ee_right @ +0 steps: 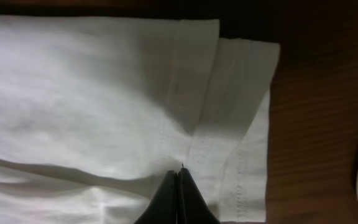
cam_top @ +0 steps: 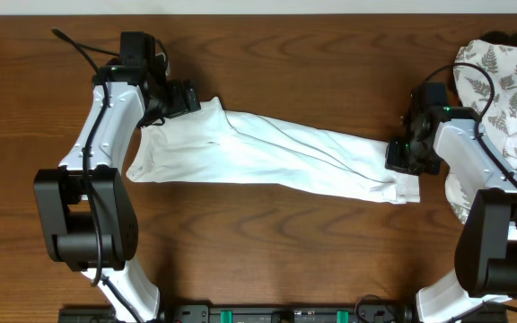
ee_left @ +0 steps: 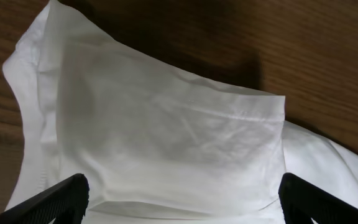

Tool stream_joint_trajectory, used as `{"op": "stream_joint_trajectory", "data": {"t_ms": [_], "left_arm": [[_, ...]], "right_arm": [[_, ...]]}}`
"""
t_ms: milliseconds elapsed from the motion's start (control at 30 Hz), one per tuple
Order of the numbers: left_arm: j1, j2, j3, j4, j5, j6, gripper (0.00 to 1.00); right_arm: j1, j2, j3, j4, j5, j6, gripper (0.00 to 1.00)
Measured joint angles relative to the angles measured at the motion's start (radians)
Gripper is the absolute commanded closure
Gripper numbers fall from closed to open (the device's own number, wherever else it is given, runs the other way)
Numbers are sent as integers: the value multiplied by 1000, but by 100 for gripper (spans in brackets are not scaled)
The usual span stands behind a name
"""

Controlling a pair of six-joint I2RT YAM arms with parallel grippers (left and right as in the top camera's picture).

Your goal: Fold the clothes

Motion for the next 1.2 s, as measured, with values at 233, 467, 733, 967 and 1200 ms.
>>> {"op": "stream_joint_trajectory", "data": {"t_ms": [233,467,733,967,1200], "left_arm": [[0,0,0,0,0,0,2],[0,0,0,0,0,0,2],[0,0,0,0,0,0,2],[0,0,0,0,0,0,2],[0,0,0,0,0,0,2]], "right_arm": [[2,0,-13,-19,-93,-19,99],[24,0,-48,-64,-130,-33,99],[24,0,-88,-109,-138,-34,99],[24,0,-122,-58,-133,-34,99],[24,-7,-174,36,-130,-34,98]]}}
